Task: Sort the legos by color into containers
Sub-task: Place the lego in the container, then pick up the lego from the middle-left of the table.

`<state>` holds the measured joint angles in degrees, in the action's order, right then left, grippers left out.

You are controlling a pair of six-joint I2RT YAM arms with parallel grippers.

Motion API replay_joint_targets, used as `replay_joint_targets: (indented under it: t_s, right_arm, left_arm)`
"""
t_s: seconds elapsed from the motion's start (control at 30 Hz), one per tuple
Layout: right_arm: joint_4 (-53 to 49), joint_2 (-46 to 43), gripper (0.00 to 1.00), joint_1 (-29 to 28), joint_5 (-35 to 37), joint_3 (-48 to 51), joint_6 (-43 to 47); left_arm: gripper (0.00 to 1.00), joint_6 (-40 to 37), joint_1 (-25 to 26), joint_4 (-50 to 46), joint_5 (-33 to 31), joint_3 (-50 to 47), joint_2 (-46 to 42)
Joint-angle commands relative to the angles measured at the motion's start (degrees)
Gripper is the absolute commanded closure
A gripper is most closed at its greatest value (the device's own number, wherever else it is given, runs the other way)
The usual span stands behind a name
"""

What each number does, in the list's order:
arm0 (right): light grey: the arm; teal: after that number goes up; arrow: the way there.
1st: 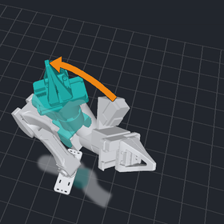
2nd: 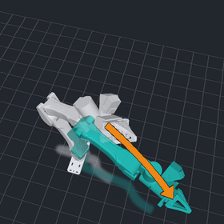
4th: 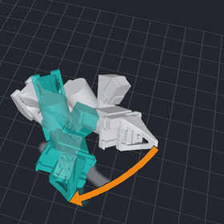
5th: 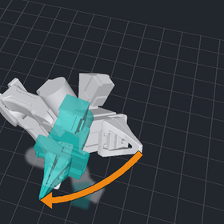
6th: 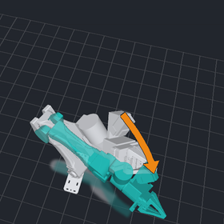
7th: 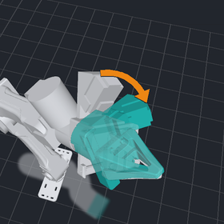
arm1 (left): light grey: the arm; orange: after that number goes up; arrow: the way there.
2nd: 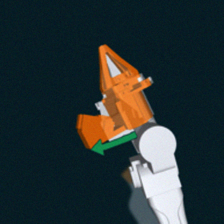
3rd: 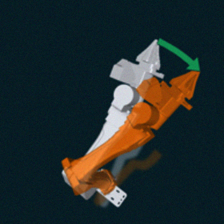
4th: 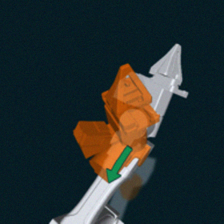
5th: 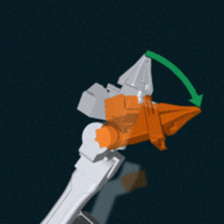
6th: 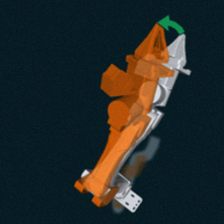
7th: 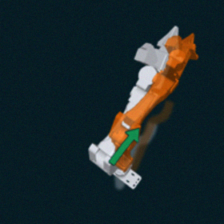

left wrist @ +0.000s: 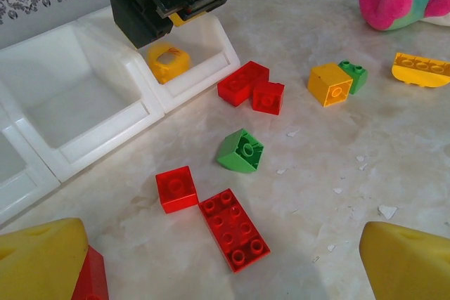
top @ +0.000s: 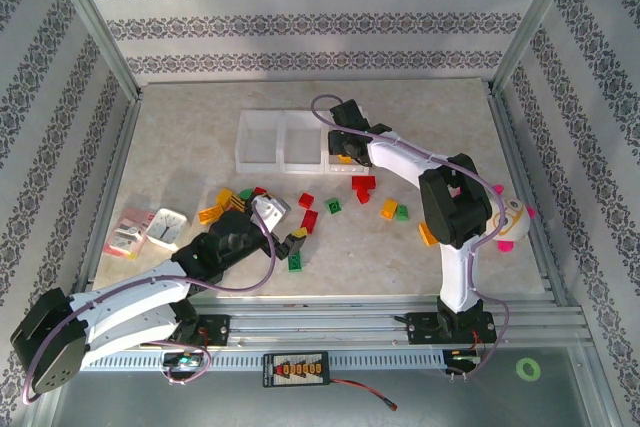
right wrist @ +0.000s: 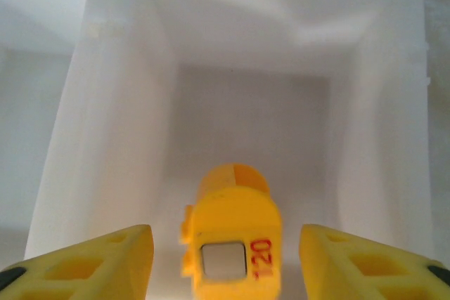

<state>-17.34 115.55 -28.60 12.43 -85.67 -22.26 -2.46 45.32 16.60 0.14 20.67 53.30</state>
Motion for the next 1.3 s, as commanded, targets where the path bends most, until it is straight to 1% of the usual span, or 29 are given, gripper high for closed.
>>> replay_joint_targets:
  t_s: [0.0, 0.1, 0.17, 0.33, 0.4, 0.5, 0.53, 0.63, 0.7, 0.77, 0.83, 0.93, 1.03, 1.1, 1.17, 1.27]
  right_arm:
    - [-0.1, -3.3, 0.35, 0.1, 0.7, 0.0, 1.0]
    - [0.9, -6.6, 0.31, 0.0, 0.5, 1.9, 1.5]
    - [1.9, -8.8, 0.27, -0.6, 0.4, 3.7, 2.4]
    - [7.0, -17.0, 0.15, -2.9, -1.8, 11.1, 6.7]
    - [9.2, -20.8, 0.12, -4.1, -3.3, 14.8, 8.7]
    - [11.4, -26.1, 0.08, -5.9, -5.8, 20.0, 11.5]
    - [11.8, -27.8, 0.06, -6.6, -6.2, 21.6, 12.0]
    - [12.7, -32.6, 0.05, -8.0, -6.5, 26.6, 11.6]
    - [13.3, -35.3, 0.04, -8.4, -6.6, 30.4, 10.4]
    - [13.9, -38.1, 0.04, -8.6, -5.7, 33.9, 8.8]
    - [14.5, -41.0, 0.04, -8.6, -3.3, 37.5, 7.7]
    - [15.7, -44.9, 0.04, -8.0, 1.8, 42.5, 5.9]
    - [15.7, -48.4, 0.04, -6.3, 3.3, 45.6, 4.6]
    - [15.6, -50.2, 0.04, -5.0, 3.2, 46.9, 3.8]
    - [15.6, -51.7, 0.04, -3.9, 3.0, 48.0, 3.4]
    - [15.6, -52.8, 0.04, -3.0, 2.9, 48.8, 3.0]
  left_arm:
    - [0.01, 1.5, 0.7, -2.0, -2.3, -0.3, -0.9]
    - [0.01, 2.4, 0.7, -3.3, -5.8, -0.1, -1.7]
    - [0.01, 4.6, 0.7, -5.3, -9.7, 0.5, -2.2]
    - [0.01, 14.1, 0.7, -15.8, -20.9, 4.1, -2.9]
    - [0.01, 19.3, 0.7, -21.5, -25.2, 6.4, -2.5]
    - [0.01, 27.3, 0.6, -29.6, -29.0, 10.2, -0.7]
    - [0.01, 29.1, 0.6, -32.0, -29.1, 11.6, 0.3]
    - [0.01, 31.0, 0.6, -38.1, -25.7, 16.0, 4.6]
    - [0.01, 34.3, 0.6, -44.2, -23.7, 20.2, 8.8]
    - [0.01, 36.8, 0.6, -49.5, -20.7, 24.5, 13.7]
    - [0.01, 39.3, 0.7, -53.3, -16.6, 27.9, 18.4]
    - [0.01, 43.1, 1.4, -54.0, -10.1, 29.8, 22.7]
    - [0.01, 47.2, 2.5, -53.5, -4.6, 30.1, 25.2]
    - [0.0, 49.8, 3.4, -53.9, -2.1, 30.3, 26.9]
    - [0.03, 51.6, 4.1, -54.3, 0.2, 30.8, 29.2]
    - [0.09, 52.3, 5.4, -54.2, 1.8, 31.8, 32.8]
